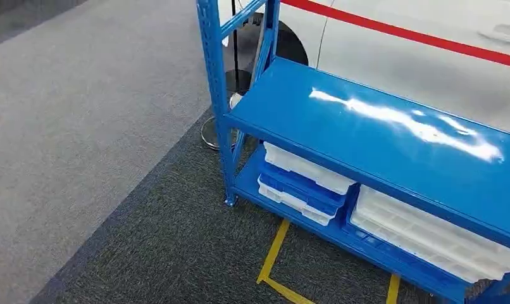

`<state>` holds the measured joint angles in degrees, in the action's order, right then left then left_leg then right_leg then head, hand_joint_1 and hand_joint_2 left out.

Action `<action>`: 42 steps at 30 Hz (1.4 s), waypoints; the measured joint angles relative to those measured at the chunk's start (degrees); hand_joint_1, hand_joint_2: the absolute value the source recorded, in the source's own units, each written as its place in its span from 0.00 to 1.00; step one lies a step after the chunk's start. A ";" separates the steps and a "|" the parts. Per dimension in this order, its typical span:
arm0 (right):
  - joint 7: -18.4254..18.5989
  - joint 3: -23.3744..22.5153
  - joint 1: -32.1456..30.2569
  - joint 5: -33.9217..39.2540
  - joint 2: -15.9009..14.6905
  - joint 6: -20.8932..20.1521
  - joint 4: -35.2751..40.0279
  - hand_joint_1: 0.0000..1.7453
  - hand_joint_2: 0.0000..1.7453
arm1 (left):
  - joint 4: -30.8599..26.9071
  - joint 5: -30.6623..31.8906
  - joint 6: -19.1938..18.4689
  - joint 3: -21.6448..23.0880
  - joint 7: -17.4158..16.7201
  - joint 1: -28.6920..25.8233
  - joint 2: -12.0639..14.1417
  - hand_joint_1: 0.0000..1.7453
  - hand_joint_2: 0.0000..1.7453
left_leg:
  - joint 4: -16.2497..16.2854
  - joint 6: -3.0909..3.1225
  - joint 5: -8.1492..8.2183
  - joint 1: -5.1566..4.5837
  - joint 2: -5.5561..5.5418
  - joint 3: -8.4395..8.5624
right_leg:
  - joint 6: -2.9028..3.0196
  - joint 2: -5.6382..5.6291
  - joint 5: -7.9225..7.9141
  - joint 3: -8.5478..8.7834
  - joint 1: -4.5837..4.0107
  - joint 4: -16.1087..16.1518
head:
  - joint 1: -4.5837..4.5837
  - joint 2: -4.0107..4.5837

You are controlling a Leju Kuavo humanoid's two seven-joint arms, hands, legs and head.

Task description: Take the parts from the cabinet and place them on the table.

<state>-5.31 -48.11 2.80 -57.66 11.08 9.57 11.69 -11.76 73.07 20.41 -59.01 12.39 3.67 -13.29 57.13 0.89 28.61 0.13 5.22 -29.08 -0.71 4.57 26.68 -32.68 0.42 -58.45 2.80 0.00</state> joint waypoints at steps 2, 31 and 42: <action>-0.02 0.00 -0.05 -0.09 0.00 -0.17 -0.02 0.00 0.00 | -0.02 0.07 0.07 -0.02 0.00 0.25 0.00 0.00 0.00 | -0.20 -0.45 0.14 -0.08 0.89 0.55 | 0.51 -1.20 0.22 -0.29 -0.16 -0.35 | -0.02 0.00; 0.67 0.04 0.23 -0.59 -0.04 -0.94 -0.07 0.00 0.00 | 0.00 0.09 0.22 -0.09 0.13 0.09 0.04 0.00 0.00 | 0.00 -0.41 0.39 0.19 0.35 0.07 | -0.17 -1.29 -0.02 -0.50 0.31 -0.57 | 0.11 0.00; 5.16 0.04 0.29 -1.29 0.76 2.86 -0.07 0.00 0.00 | 0.00 -0.07 0.22 -0.26 1.14 0.02 0.04 0.00 0.00 | 14.51 -1.88 5.62 0.68 -4.65 -6.62 | 2.18 -4.90 -0.24 -0.37 0.39 -0.20 | 0.11 0.00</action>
<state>-0.15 -48.06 3.09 -58.95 11.85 12.44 11.63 -11.76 73.00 20.63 -59.28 13.53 3.70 -13.25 71.64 -0.99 34.23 0.80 0.57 -35.70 1.46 -0.34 26.44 -33.05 0.81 -58.65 2.91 0.00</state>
